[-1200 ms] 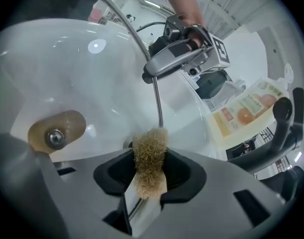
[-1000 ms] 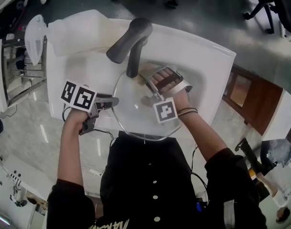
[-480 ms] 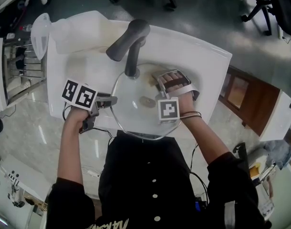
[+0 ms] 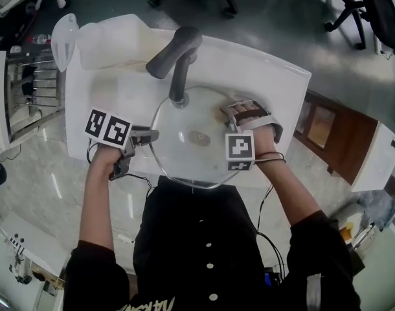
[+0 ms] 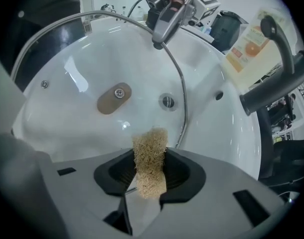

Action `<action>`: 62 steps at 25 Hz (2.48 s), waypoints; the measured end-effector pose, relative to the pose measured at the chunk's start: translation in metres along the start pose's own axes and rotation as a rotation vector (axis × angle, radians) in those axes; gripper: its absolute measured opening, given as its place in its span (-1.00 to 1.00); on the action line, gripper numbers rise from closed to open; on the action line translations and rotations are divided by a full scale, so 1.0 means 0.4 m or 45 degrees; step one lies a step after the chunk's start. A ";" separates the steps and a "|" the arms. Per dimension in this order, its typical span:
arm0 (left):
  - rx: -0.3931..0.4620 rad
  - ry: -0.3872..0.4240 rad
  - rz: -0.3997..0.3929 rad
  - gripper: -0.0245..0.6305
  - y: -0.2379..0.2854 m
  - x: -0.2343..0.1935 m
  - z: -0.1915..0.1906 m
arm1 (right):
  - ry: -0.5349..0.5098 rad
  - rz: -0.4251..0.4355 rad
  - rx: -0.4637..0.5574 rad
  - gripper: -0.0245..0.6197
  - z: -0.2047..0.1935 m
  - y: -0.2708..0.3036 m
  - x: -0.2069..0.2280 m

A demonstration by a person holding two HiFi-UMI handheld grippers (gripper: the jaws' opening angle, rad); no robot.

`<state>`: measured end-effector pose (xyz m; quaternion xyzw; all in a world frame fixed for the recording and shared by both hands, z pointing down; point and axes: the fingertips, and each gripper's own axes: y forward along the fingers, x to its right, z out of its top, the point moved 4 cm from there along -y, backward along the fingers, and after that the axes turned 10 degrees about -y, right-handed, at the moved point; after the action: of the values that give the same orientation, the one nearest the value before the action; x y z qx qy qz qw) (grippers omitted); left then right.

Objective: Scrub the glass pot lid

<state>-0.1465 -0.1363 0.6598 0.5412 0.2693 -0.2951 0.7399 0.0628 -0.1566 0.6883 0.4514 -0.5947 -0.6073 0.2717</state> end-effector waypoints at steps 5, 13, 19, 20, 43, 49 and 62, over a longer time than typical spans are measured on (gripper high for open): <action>-0.002 0.017 0.018 -0.55 -0.003 0.002 0.000 | 0.009 -0.017 -0.022 -0.44 0.002 -0.006 0.003; 0.012 0.021 0.012 -0.54 -0.005 0.002 -0.001 | 0.014 -0.384 0.213 -0.44 0.141 -0.048 0.128; 0.012 0.020 -0.006 -0.54 -0.006 0.000 0.001 | -0.010 -0.454 0.427 -0.44 0.240 -0.002 0.150; 0.015 0.017 -0.012 -0.54 -0.006 -0.001 0.001 | -0.011 -0.459 0.445 -0.44 0.248 0.008 0.152; 0.011 0.050 0.014 -0.53 -0.004 0.003 0.003 | -0.285 -0.125 0.425 -0.44 0.201 0.001 0.066; 0.013 0.046 0.018 -0.53 -0.005 0.003 0.002 | -0.291 0.056 0.354 -0.44 0.155 -0.018 0.021; 0.020 0.044 0.039 -0.54 -0.006 0.005 0.001 | -0.429 0.391 0.248 -0.45 0.056 -0.098 -0.097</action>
<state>-0.1471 -0.1376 0.6570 0.5559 0.2716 -0.2766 0.7353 0.0684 -0.1066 0.6567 0.2722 -0.7490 -0.5653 0.2130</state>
